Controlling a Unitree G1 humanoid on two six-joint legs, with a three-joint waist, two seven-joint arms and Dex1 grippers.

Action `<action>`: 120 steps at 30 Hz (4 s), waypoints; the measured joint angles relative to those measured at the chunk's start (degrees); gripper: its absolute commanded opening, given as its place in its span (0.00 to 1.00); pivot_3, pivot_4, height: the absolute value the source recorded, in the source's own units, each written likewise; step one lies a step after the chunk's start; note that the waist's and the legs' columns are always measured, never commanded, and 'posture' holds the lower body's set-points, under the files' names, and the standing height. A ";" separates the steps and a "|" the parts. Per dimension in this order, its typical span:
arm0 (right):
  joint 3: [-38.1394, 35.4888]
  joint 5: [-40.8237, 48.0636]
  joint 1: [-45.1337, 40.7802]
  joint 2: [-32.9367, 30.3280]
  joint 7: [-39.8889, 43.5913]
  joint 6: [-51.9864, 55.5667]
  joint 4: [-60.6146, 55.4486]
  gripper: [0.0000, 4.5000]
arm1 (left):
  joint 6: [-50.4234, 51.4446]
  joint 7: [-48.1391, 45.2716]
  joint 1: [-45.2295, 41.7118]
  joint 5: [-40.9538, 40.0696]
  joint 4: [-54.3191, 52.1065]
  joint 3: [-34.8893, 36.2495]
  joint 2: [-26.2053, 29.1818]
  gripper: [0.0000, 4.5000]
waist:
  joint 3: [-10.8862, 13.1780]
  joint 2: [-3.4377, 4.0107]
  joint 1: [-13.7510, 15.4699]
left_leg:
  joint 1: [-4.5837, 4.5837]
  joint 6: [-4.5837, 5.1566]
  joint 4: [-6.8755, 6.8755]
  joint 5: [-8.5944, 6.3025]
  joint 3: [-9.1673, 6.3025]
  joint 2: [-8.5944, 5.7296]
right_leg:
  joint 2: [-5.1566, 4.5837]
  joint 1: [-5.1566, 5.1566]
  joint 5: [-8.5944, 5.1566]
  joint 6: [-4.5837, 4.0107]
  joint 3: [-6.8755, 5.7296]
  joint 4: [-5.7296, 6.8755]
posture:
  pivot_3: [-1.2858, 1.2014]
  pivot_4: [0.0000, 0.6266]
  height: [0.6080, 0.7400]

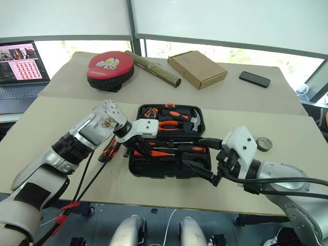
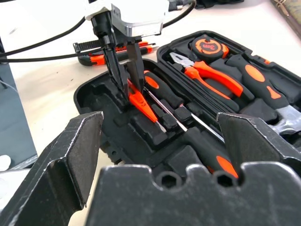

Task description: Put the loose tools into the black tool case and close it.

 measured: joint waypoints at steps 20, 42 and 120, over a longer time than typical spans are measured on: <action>0.84 -0.11 -1.60 1.19 -0.56 -0.32 0.74 1.00 | 7.06 -2.11 0.31 -1.05 -3.41 -0.85 1.44 0.83 | 0.00 0.01 -0.71 | 0.00 0.01 -0.02 -0.01 -0.02 0.02 | 0.05 -0.03 -0.01 -0.01 0.03 0.01 | 0.52 0.24 1.00; 0.52 -0.08 -2.83 0.91 1.01 -0.33 3.73 1.00 | -16.52 10.84 21.24 -15.12 -1.16 25.35 -0.87 0.01 | -0.01 0.05 0.34 | 0.01 0.01 0.04 0.00 0.04 -0.01 | -0.04 0.01 0.03 0.02 0.02 0.01 | 0.52 0.24 1.00; 11.48 -6.74 -8.22 2.51 8.89 -4.55 4.89 1.00 | 35.96 42.93 18.19 -26.02 -15.61 21.95 14.71 0.98 | -0.11 -0.15 -0.53 | 0.32 -0.04 -0.51 0.03 0.25 0.01 | -0.03 -0.04 0.01 -0.11 0.15 -0.07 | 0.52 0.24 1.00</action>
